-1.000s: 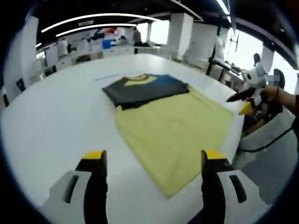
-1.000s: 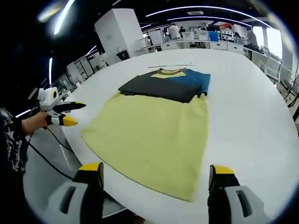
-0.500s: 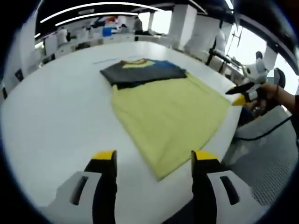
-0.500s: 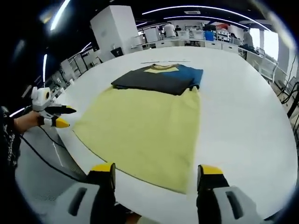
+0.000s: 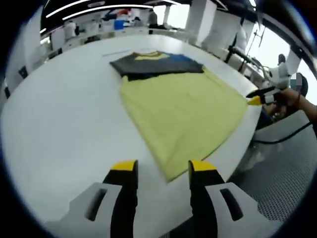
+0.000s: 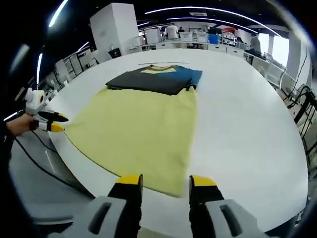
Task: Fold the garment on the visible template until the final outline fits inside the template.
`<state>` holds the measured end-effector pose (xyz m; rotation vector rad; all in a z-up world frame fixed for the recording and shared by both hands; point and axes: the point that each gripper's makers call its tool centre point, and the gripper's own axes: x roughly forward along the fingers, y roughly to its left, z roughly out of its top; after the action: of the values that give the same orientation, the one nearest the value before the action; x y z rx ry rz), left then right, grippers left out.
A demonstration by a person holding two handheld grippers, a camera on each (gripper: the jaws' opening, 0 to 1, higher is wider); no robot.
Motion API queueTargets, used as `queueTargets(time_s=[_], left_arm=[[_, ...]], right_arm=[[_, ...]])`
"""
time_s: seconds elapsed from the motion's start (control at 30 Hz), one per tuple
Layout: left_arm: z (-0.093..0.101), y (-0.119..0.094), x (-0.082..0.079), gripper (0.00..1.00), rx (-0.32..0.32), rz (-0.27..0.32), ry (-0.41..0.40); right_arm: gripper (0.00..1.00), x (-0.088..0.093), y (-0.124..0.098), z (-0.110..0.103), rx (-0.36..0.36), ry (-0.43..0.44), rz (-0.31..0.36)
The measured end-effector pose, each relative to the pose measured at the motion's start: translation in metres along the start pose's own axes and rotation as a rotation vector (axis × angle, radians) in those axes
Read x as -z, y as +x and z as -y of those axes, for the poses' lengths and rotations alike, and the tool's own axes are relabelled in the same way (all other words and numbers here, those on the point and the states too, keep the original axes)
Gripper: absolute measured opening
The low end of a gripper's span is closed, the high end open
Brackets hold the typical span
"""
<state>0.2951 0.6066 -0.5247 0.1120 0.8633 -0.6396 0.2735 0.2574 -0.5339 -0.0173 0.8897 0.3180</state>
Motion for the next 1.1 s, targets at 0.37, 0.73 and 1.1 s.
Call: queueTargets(time_s=[0.37, 0.73, 1.1], left_arm=[[0.007, 0.007, 0.008, 0.26, 0.019, -0.035, -0.013], [0.002, 0.011, 0.014, 0.05, -0.039, -0.094, 0.020], [0.007, 0.009, 0.015, 0.00, -0.024, -0.120, 0.014]], right_arm=[[0.18, 0.005, 0.005, 0.008, 0.028, 0.023, -0.008], [0.05, 0.006, 0.006, 0.015, 0.059, 0.008, -0.014], [0.00, 0.004, 0.008, 0.014, 0.052, 0.005, -0.010]])
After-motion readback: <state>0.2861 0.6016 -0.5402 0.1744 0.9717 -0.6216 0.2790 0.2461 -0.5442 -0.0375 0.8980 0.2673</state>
